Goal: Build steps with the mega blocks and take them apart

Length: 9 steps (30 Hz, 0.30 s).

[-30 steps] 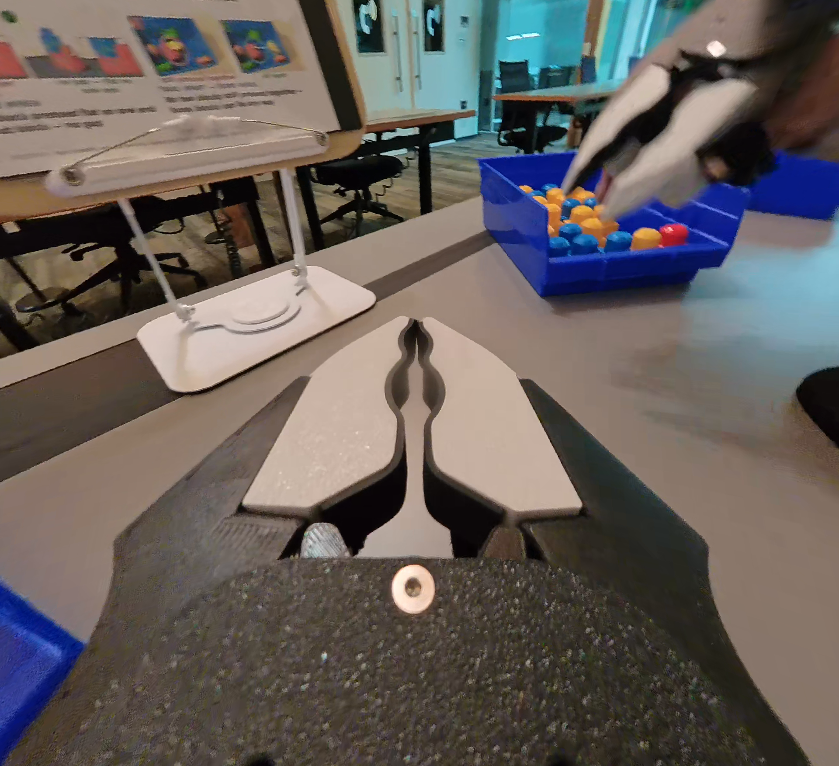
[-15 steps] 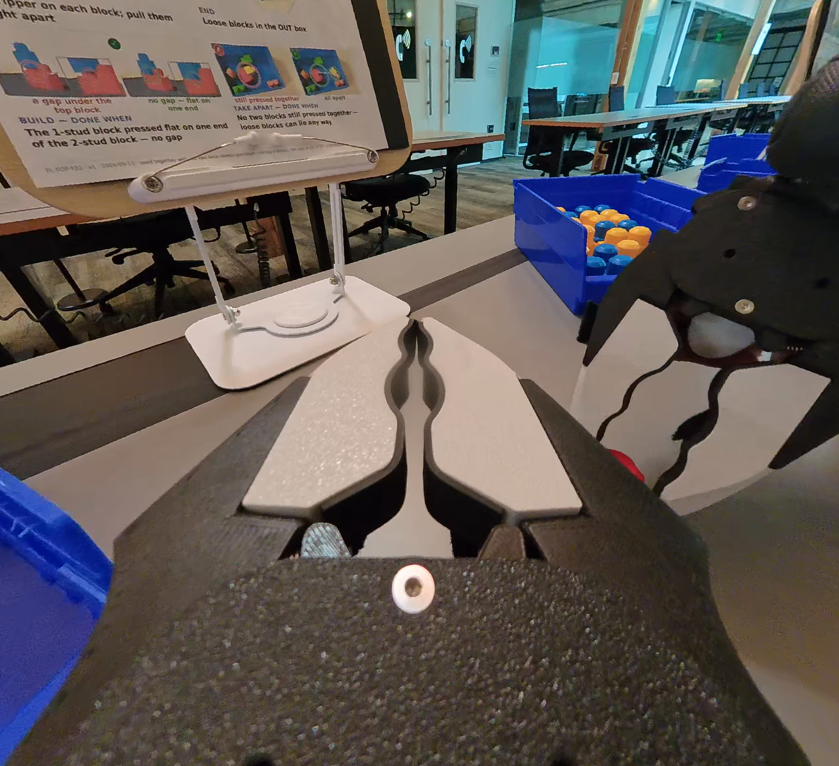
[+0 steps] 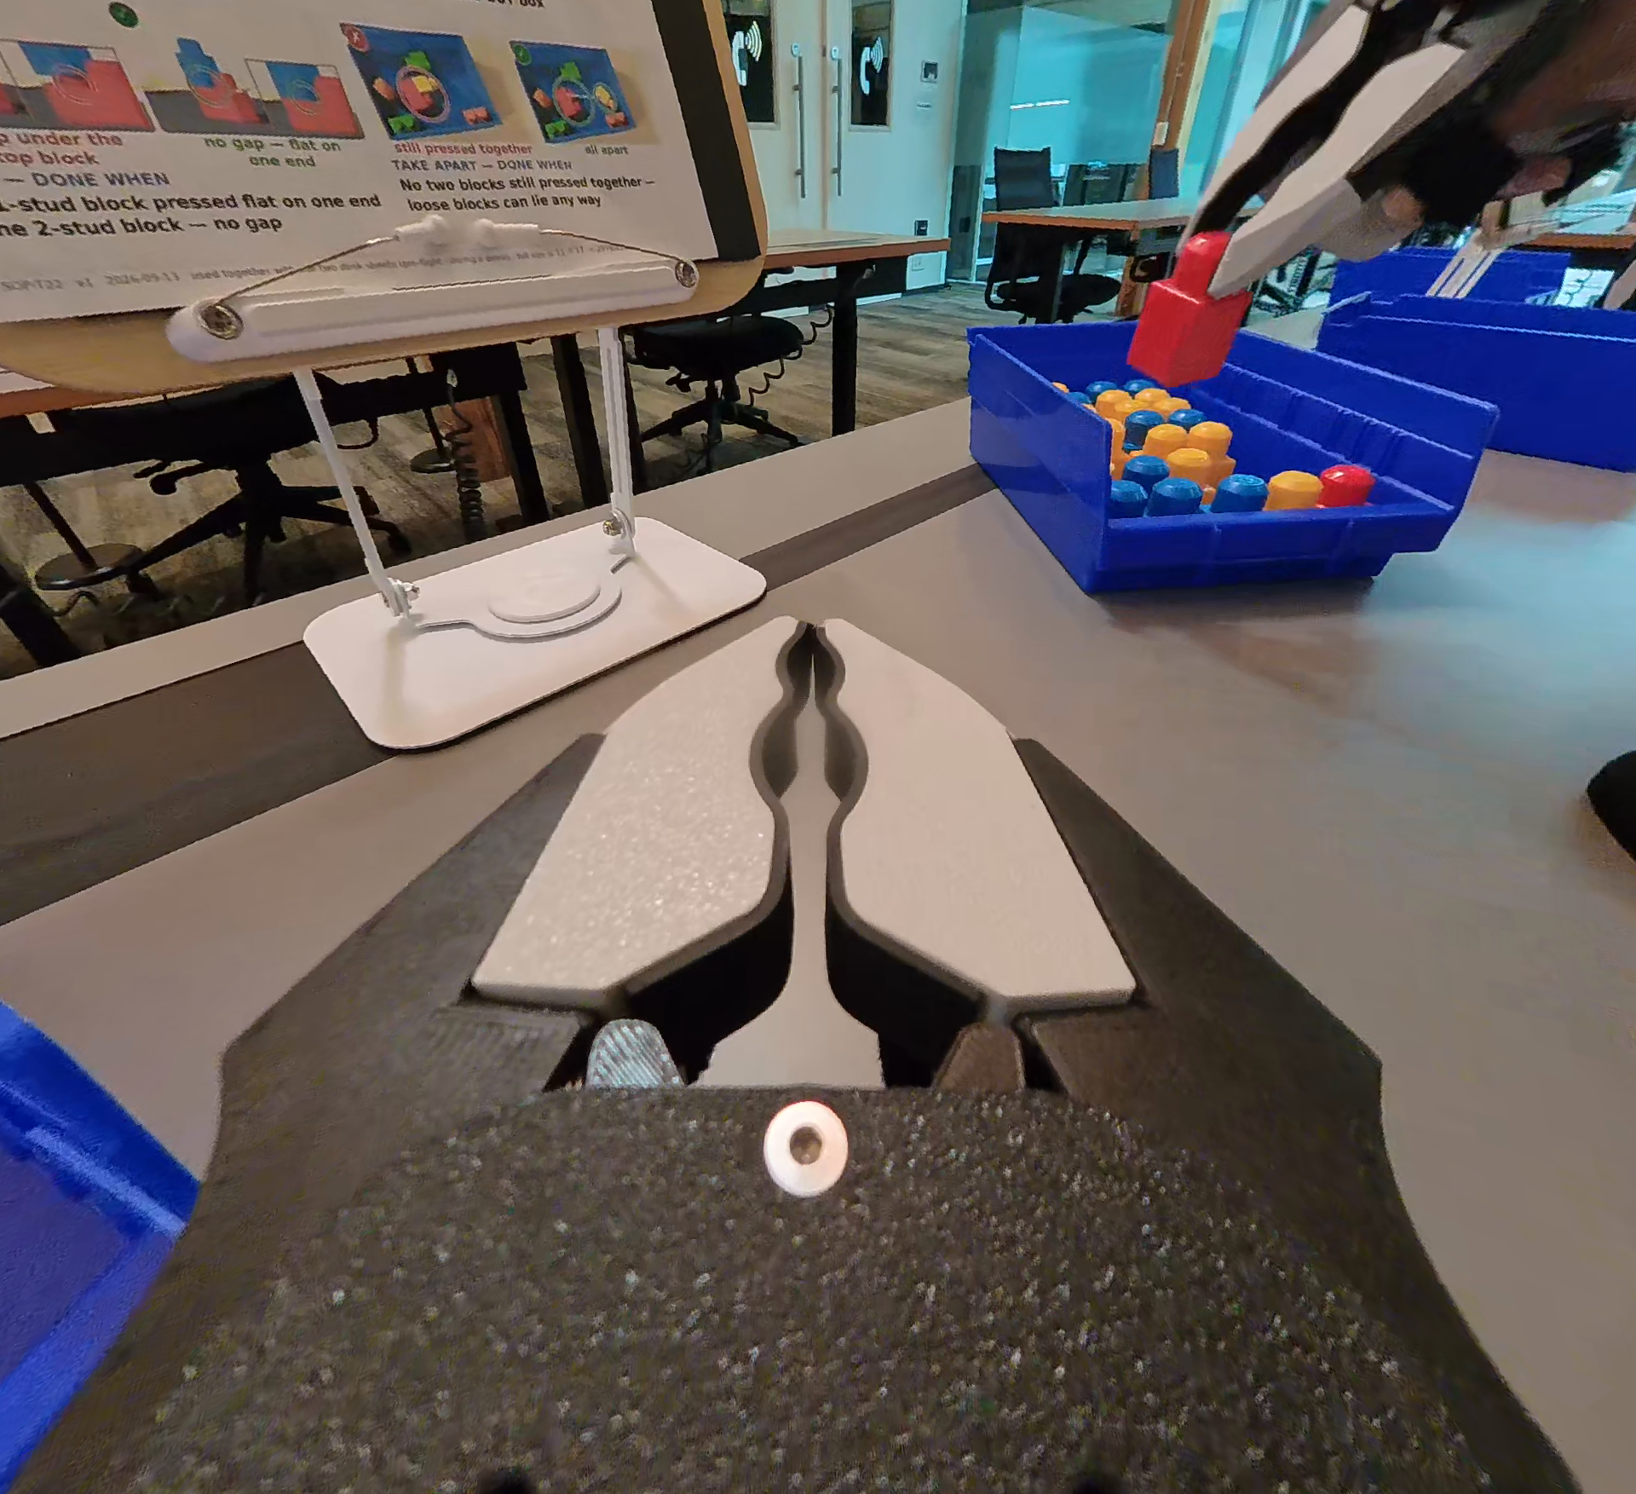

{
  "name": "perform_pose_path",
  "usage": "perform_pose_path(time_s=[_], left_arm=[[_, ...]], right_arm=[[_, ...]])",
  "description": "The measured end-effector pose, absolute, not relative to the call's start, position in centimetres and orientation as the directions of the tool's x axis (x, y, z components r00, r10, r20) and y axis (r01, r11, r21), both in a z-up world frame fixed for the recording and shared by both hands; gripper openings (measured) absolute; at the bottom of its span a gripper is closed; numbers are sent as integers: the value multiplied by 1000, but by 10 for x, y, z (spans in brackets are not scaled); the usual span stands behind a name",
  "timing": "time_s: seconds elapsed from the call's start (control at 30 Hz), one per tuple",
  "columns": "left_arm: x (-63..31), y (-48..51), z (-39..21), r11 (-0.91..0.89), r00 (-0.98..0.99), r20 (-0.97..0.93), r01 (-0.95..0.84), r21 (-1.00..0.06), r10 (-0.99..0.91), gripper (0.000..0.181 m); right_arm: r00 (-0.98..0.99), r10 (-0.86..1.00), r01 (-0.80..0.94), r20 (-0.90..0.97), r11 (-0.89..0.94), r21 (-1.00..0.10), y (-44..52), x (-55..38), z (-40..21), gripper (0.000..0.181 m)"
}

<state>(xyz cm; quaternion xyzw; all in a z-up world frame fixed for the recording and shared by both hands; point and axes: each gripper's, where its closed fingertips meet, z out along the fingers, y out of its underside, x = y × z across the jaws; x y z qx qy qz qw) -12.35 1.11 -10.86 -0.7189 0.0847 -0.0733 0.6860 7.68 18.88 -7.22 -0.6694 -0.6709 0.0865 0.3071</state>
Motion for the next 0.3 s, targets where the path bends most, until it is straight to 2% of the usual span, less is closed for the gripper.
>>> perform_pose_path(time_s=[0.03,0.17,0.3], left_arm=[[-123,11,-109,-46,974,-10,-21,-999,-225,0],[-121,11,-107,-42,972,-11,-21,-999,-235,0],[-120,11,-108,-42,971,-14,-24,-999,-237,0]], right_arm=[[161,942,860,295,12,-510,207,99,-75,28],[370,886,863,278,-217,-456,250,169,-106,28],[446,850,863,280,-326,-387,265,201,-141,29]])
